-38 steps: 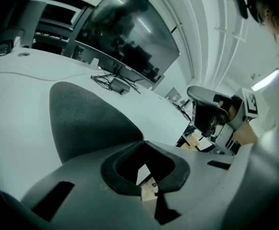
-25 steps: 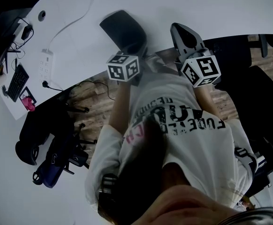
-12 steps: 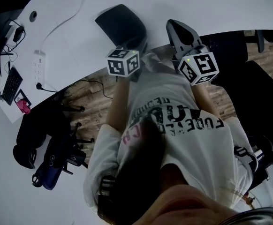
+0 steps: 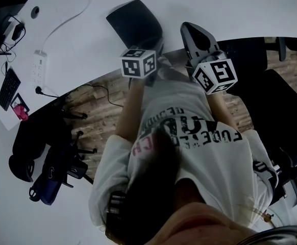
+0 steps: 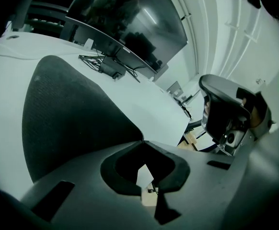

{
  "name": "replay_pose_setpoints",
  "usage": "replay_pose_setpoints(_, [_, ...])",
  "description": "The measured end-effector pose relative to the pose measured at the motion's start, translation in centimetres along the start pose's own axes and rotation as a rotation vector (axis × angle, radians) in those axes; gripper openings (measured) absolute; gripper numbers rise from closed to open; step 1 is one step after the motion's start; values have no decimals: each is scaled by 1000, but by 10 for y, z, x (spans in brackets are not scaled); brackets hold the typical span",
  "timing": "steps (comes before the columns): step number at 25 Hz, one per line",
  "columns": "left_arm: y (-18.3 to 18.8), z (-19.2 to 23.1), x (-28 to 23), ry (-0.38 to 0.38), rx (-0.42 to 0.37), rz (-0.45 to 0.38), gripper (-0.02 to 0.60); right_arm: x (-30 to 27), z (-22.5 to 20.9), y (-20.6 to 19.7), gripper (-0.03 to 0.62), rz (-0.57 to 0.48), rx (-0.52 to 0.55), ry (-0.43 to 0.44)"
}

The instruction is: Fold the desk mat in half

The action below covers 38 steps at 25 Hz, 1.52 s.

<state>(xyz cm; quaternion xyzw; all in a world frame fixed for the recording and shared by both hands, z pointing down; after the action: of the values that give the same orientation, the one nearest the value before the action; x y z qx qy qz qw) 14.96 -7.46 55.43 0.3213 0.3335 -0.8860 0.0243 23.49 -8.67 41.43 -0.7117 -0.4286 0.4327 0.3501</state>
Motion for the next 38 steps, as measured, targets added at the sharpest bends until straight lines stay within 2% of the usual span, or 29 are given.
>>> replay_pose_setpoints(5, [-6,0,-7,5,7,26,12,-4,2,-4,0,12,-4,5])
replay_pose_setpoints(17, [-11,3,-17,80,-4,84,12,-9,3,-10,0,28,-20,4])
replay_pose_setpoints(24, [-13,4,-21,47,53,142,14,-12,4,-14,0,40,-20,17])
replay_pose_setpoints(33, [-11,3,-20,33,58,146,14,-14,6,-11,0,33,-11,32])
replay_pose_setpoints(38, [-11,-7,-22,1,17,113,109,-15,8,-8,0,29,-7,43])
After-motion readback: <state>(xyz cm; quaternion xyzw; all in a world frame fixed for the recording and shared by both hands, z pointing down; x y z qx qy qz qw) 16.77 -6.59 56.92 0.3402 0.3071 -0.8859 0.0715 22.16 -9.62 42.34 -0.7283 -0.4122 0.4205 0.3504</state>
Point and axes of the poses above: the fingertips, and each gripper's own axes: x backward along the fingers, z to its left, y out of its top, the point moved 2 cm from there along x, backward along the fingers, and after that the axes turned 6 degrees about -x, right-handed, at the moved point
